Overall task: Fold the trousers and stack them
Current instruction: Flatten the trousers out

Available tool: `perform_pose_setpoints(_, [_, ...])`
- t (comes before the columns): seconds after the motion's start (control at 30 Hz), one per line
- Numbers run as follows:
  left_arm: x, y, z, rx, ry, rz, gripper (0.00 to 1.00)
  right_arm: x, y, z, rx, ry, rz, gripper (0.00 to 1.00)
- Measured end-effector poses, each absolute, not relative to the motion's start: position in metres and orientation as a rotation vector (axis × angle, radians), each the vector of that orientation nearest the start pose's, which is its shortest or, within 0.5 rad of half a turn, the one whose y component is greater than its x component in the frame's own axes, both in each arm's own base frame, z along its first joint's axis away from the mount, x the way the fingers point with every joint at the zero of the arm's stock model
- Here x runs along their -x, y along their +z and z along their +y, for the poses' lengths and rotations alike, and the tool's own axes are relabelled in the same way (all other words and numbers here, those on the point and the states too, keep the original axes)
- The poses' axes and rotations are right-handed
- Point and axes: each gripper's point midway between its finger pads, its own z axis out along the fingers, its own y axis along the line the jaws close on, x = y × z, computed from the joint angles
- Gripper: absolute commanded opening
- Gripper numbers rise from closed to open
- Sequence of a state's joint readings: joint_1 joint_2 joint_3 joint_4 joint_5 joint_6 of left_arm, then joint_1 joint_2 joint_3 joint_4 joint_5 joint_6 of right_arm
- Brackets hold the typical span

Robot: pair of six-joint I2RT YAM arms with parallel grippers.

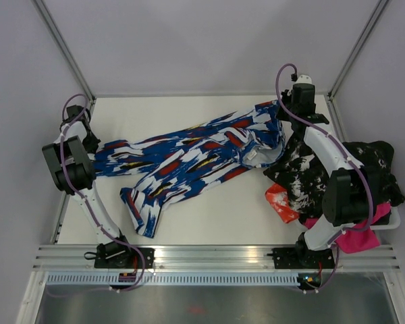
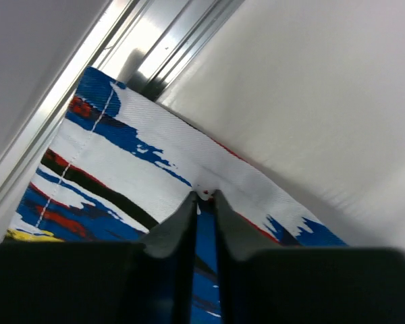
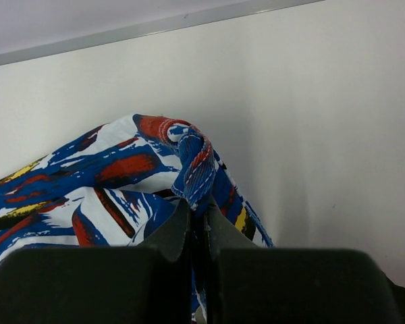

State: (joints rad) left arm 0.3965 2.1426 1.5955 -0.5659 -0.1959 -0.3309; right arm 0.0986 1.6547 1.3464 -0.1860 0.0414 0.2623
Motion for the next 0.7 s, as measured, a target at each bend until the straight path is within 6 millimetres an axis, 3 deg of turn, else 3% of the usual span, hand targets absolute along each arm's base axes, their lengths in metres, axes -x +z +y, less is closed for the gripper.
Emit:
perform_pose_setpoints(0.47, [-0.432, 0.026, 0.197, 0.93, 0.295, 2.491, 0.02, -0.494, 0.203, 0.026, -0.255, 0.128, 2.057, 0.0])
perform_pose_setpoints(0.57, [-0.434, 0.049, 0.196, 0.917, 0.291, 2.448, 0.02, -0.494, 0.206, 0.018, -0.272, 0.118, 2.056, 0.0])
perform_pose_setpoints(0.7, [-0.443, 0.112, 0.194, 0.872, 0.248, 2.319, 0.02, -0.497, 0.222, 0.011, -0.286, 0.118, 2.03, 0.0])
